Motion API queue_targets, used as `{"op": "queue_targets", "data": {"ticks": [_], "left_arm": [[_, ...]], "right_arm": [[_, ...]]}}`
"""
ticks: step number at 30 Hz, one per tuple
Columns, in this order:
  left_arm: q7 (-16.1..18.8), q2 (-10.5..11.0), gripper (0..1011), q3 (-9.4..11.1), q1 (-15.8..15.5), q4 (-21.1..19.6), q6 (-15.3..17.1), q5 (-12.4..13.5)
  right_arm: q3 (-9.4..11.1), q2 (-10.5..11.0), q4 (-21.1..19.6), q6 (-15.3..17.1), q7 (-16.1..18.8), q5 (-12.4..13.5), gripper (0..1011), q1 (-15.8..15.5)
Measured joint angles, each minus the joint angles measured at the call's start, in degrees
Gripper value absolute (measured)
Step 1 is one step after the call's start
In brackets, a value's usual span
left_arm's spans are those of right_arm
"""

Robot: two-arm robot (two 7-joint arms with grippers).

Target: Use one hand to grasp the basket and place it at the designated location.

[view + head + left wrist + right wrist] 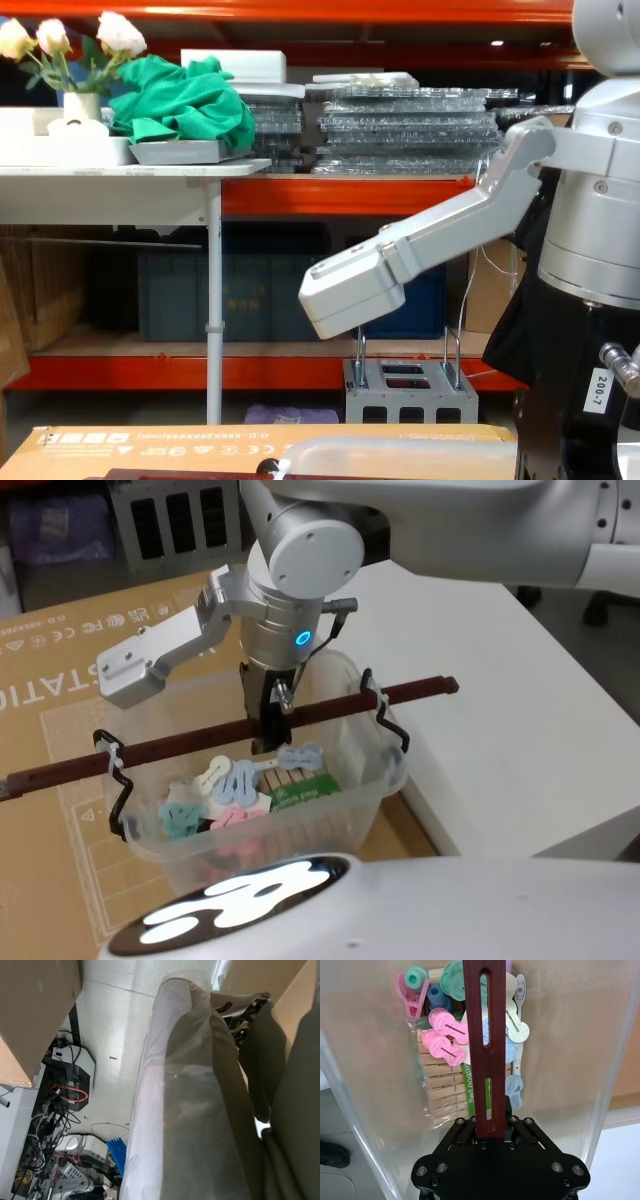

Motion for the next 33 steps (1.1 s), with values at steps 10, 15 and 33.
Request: {"op": "queue_targets", "data": {"ticks": [10,15,33], "left_arm": [[0.00,0.00,0,0.00,0.00,0.01,0.00,0.00],[0.00,0.00,0,0.00,0.00,0.00,0.00,0.00],[0.00,0.00,0,0.00,0.00,0.00,0.00,0.00]], "right_arm": [[-0.17,-0.29,0.84,-0.50,0.03,0.81,123,0.07],[0.00,-0.15,0.84,-0.71,0.04,1.67,123,0.29],[3.02,1.96,2.00,-1.00,0.75,6.51,123,1.79]]}}
